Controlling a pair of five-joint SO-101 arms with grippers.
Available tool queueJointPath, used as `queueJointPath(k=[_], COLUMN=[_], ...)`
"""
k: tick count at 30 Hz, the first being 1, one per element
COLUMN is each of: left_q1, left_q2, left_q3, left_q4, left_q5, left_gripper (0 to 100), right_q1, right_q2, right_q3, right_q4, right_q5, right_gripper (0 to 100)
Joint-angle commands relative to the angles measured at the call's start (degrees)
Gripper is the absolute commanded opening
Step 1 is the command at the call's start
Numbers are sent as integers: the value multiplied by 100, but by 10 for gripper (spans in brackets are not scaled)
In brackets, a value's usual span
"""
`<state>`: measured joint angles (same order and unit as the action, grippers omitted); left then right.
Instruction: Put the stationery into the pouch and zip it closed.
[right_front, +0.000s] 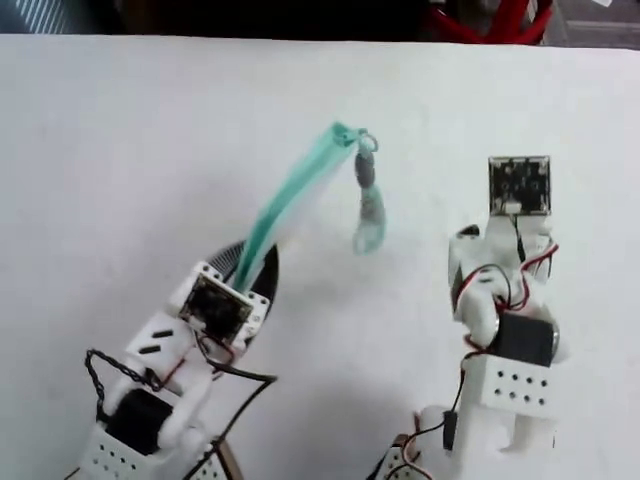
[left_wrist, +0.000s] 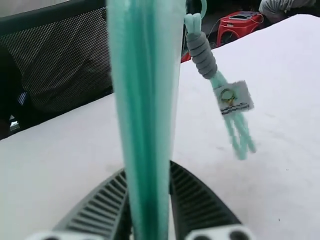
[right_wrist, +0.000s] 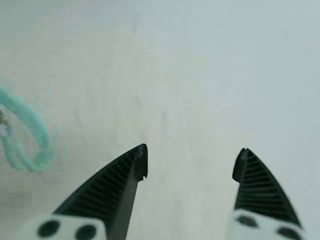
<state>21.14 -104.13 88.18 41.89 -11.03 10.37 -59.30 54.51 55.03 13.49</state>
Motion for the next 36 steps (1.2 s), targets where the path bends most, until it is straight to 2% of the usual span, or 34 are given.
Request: queueJointPath(k=[1, 4, 8, 14, 19, 22, 25, 30, 36], left_q1=[-22, -22, -66, -136, -927, -1068, -716, -215, -127], left_q2=[-48, 75, 1226, 4259, 5842, 5974, 6062, 7029, 8400], left_q3=[-519, -527, -844, -3244, -4554, -4580, -4176, -3622, -3833], left_q4=[141, 114, -334, -527, -993, -1371, -1653, -2673, -2989], left_q5=[-334, -703, -1073, -1644, -2233, -2611, -2840, -2840, -2840], left_gripper=[23, 24, 24, 24, 24, 24, 25, 26, 26], right_q1=[40, 84, 84, 92, 92, 92, 92, 251, 585], right_q2=[-321, -382, -400, -435, -435, -435, -435, -435, -418], right_q3=[721, 1248, 1776, 2251, 2365, 2365, 2365, 2435, 2488], right_q4=[-664, -1226, -1552, -2167, -2290, -2290, -2299, -2466, -2703], right_q5=[-53, -53, -88, -97, -97, -97, -97, -97, -105], right_gripper=[217, 188, 185, 183, 180, 180, 180, 180, 180])
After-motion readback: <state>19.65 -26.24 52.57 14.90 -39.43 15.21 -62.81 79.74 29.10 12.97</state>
